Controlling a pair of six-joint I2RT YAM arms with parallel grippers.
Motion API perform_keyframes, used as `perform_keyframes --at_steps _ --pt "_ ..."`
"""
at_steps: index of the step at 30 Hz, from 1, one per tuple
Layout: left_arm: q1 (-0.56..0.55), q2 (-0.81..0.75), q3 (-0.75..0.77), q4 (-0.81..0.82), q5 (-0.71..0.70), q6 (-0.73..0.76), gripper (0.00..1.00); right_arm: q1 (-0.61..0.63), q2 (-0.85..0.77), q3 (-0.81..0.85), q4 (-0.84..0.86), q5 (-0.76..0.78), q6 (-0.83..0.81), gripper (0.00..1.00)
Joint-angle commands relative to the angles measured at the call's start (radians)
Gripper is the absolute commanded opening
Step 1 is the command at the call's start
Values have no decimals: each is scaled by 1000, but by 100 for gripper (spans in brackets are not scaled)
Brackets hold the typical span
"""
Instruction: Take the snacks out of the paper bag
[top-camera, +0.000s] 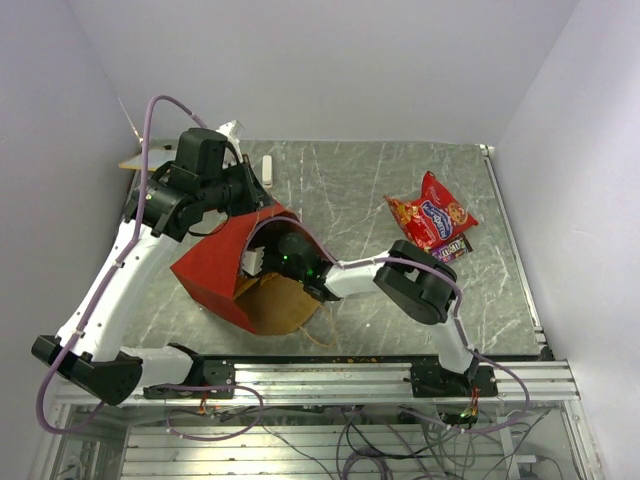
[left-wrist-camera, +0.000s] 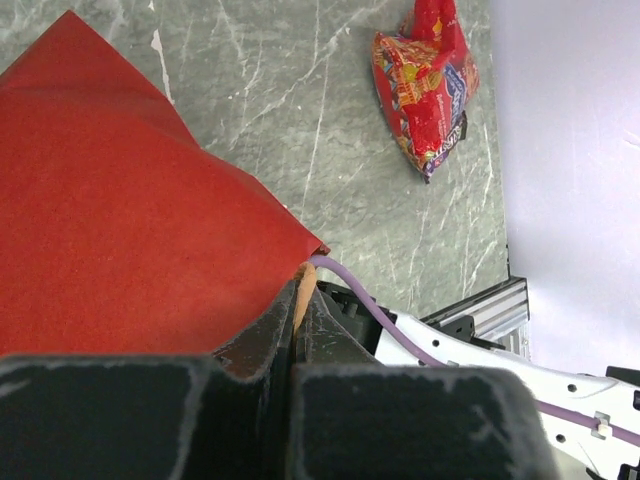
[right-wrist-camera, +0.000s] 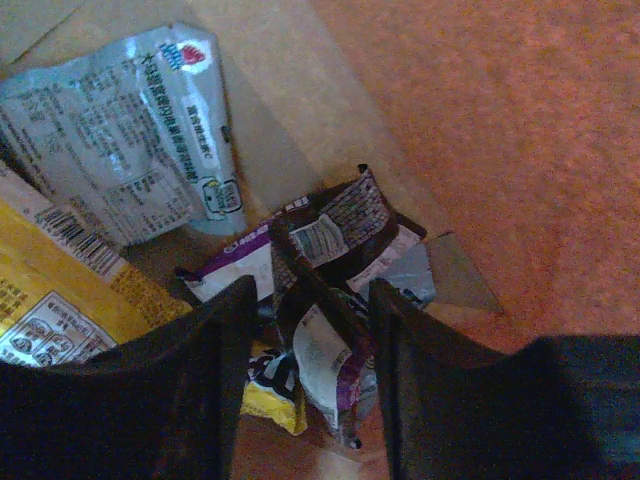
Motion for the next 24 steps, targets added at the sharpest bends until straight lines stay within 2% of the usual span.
perform_keyframes --at_steps 1,8,11,15,24 --pt "9 0 26 -18 -30 23 7 -9 17 15 40 -17 15 43" --pt "21 -36 -18 -7 -47 7 7 -9 -72 -69 0 -56 10 12" --pt "28 -48 -34 2 -50 -2 7 -9 -157 -116 -7 -92 16 5" --pt "33 -61 -52 13 -51 -15 7 -9 -271 -199 12 -131 57 2" --pt "46 -53 -57 27 -29 -31 7 -9 -560 -306 -149 -252 206 0"
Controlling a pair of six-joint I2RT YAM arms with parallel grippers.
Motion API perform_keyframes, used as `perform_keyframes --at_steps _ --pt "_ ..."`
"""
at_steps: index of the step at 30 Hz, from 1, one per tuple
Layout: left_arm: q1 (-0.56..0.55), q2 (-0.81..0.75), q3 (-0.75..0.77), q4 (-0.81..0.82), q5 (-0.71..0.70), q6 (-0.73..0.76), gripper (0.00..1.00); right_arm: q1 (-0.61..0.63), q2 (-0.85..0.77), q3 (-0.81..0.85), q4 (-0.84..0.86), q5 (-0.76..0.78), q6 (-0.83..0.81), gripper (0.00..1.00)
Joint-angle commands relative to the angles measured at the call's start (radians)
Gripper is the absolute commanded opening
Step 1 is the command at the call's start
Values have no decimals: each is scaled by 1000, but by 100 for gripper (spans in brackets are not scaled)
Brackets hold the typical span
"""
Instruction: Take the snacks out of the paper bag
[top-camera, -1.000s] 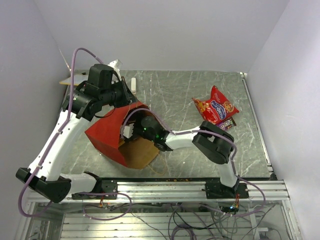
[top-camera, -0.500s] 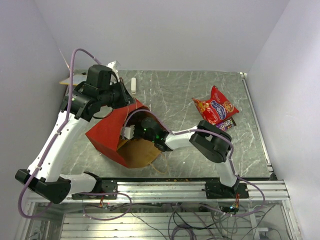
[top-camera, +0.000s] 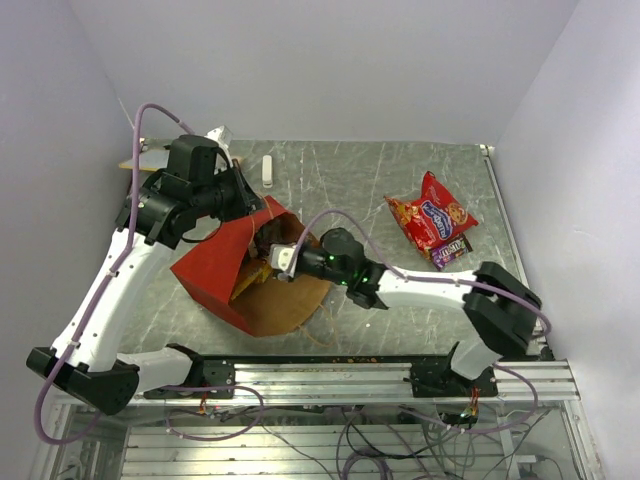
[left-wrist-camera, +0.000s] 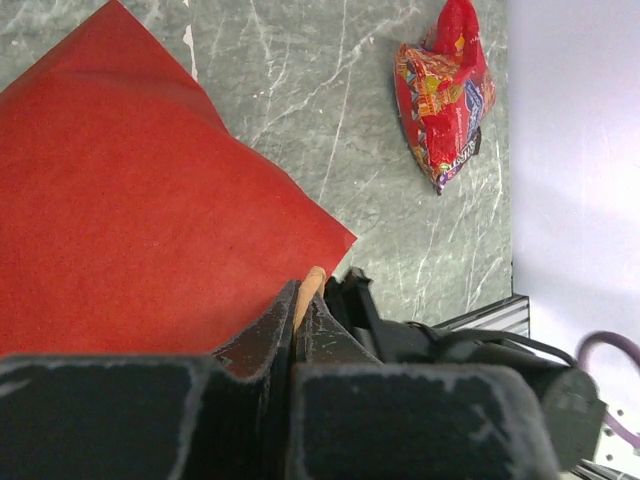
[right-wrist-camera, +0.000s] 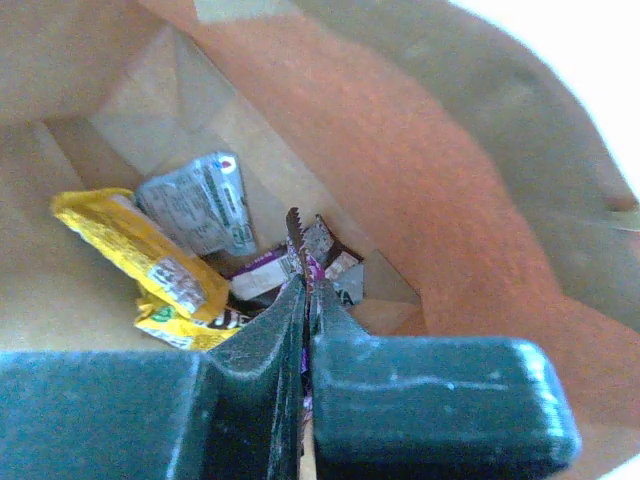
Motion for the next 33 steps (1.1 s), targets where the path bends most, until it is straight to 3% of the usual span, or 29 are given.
perform_keyframes --at_steps 1,10,14,17,20,22,29,33 --pt "15 -1 -1 37 4 -6 7 -2 -152 -55 -113 -83 103 0" --pt "24 7 -8 26 52 22 7 -2 -514 -54 -538 -32 238 0" --pt "28 7 -9 6 53 42 7 -1 -615 12 -673 197 354 0" --pt "34 4 -19 3 68 60 7 -2 -646 61 -677 517 502 0" --pt "41 2 -21 -3 86 76 7 -6 -645 86 -653 878 642 0" --pt "41 -8 -30 6 104 78 7 -37 -625 97 -671 984 693 0" --pt "43 -51 -70 32 126 58 7 -331 -434 285 -1108 965 1140 0" --pt "42 -39 -59 31 152 59 7 -440 -359 336 -1311 1002 1339 0"
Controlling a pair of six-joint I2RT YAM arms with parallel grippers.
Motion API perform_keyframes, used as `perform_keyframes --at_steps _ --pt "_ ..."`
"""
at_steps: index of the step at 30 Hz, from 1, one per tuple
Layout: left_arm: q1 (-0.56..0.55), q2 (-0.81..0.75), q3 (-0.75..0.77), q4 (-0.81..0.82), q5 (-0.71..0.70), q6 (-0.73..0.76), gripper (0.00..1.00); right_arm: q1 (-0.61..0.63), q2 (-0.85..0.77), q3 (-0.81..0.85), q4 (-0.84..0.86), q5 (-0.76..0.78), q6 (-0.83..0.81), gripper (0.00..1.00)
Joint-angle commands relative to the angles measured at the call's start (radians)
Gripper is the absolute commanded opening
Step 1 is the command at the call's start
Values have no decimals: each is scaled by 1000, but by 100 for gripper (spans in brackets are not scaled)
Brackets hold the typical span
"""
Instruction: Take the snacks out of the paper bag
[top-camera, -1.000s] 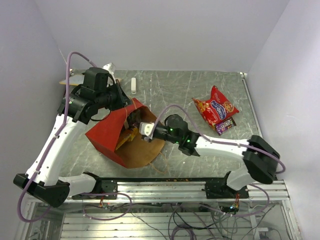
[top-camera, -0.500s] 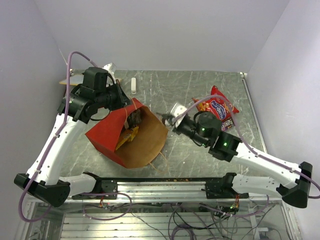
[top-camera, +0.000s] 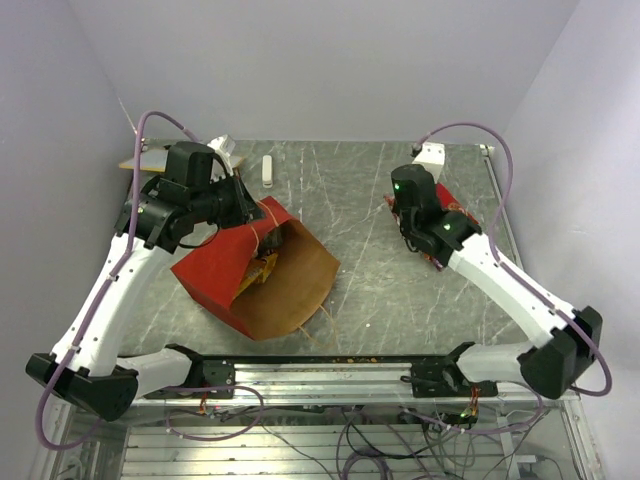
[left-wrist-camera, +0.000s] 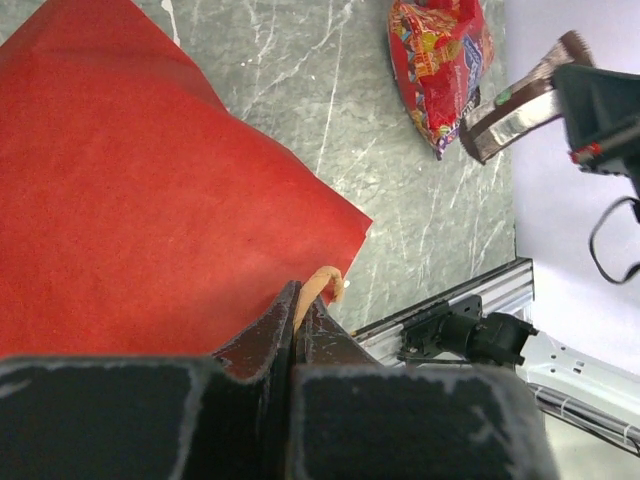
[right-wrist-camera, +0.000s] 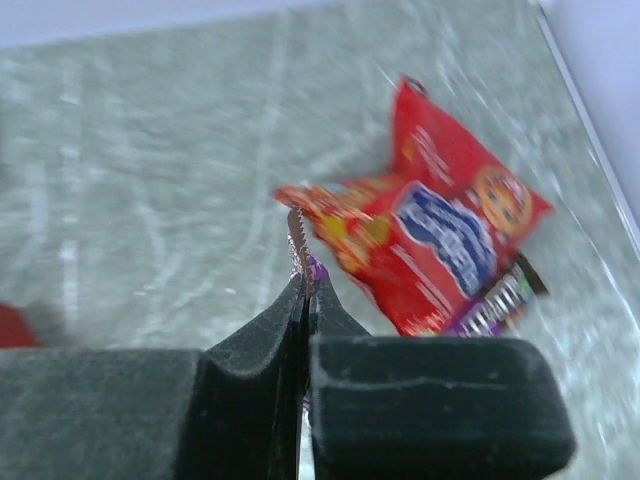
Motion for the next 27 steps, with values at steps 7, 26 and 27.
perform_keyframes --at_steps 7,26,27 --pt "8 4 -1 35 70 8 7 -307 33 23 -636 79 695 0" --pt "8 -9 -2 38 57 -8 7 -805 426 85 -688 -146 837 0" --pt "8 -12 -2 38 52 -11 7 -819 454 97 -680 -162 823 0"
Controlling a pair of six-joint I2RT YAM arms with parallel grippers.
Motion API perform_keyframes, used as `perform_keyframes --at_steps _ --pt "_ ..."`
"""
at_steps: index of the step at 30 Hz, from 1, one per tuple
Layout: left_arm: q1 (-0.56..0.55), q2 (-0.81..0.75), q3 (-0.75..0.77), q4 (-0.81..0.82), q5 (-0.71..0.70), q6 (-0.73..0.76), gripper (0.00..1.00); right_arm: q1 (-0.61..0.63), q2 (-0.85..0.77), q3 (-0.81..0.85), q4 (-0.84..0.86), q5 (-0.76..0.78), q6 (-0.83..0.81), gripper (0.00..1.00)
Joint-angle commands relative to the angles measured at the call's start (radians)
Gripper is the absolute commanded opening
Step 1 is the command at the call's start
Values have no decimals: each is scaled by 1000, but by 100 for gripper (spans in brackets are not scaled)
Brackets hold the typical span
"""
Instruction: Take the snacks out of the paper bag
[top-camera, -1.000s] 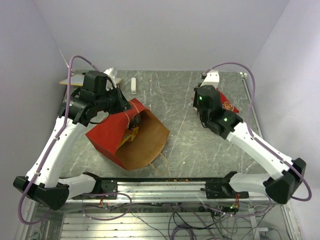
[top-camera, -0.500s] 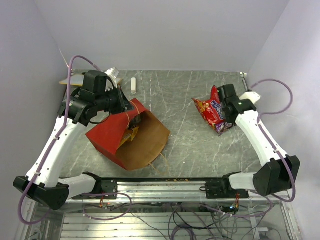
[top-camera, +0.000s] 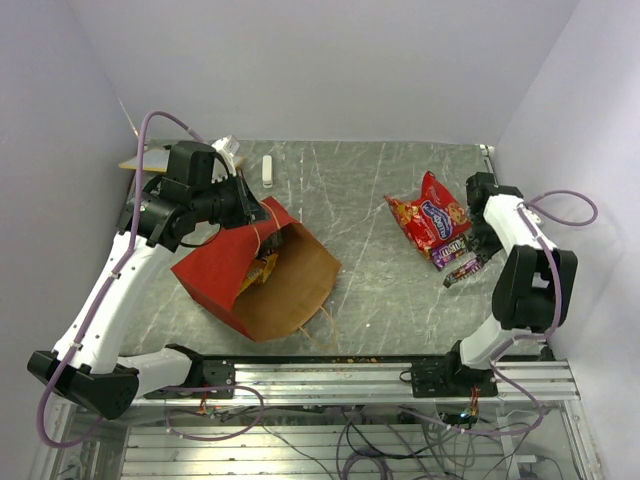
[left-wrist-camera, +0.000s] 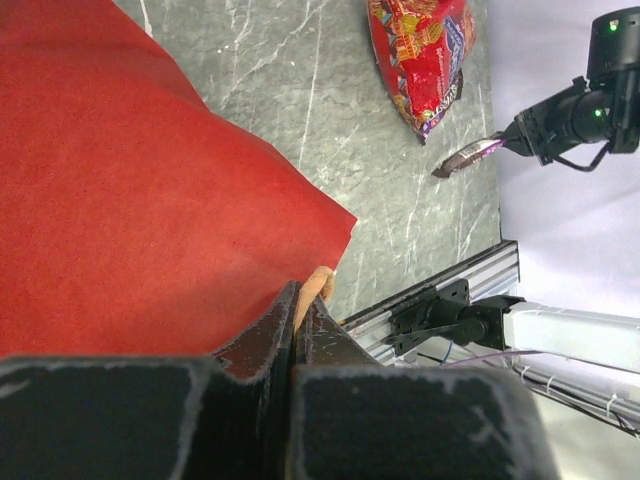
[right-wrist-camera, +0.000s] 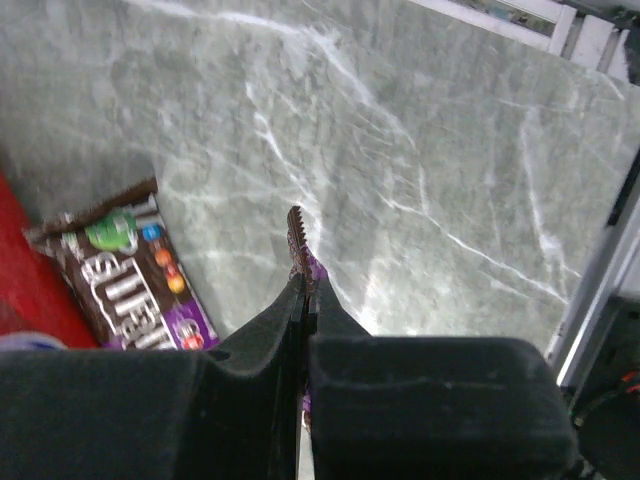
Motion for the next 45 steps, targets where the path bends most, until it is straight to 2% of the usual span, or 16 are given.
perform_keyframes --at_steps 1,16,18,20,23,28,29,32,35,39,42,45 --pt "7 -21 3 30 -19 -16 7 -72 101 72 48 -67 -23 0" --pt "7 -26 -14 56 -59 -73 7 -147 281 151 103 -193 -49 0" --pt "7 -31 -23 63 -58 -83 7 -147 280 150 117 -211 -60 4" --pt "7 -36 -32 70 -59 -94 7 -147 264 143 134 -223 -69 11" --pt "8 -45 -43 74 -55 -106 7 -149 222 135 159 -238 -82 33" --pt "7 -53 -46 64 -36 -120 7 -149 105 112 188 -237 -128 63" --pt "7 -56 -49 62 -32 -122 7 -148 79 99 197 -234 -144 67" --pt "7 -67 -53 55 -29 -123 7 -145 -9 32 263 -252 -228 70" --pt "7 -70 -51 36 -31 -112 7 -102 -96 -54 358 -319 -345 70" --pt "7 -66 -55 22 -25 -93 7 49 -193 -146 466 -370 -461 70" --pt "7 -63 -59 20 -17 -86 7 188 -301 -184 525 -330 -485 70" --pt "7 -63 -67 23 -18 -85 7 282 -418 -260 632 -435 -479 69"
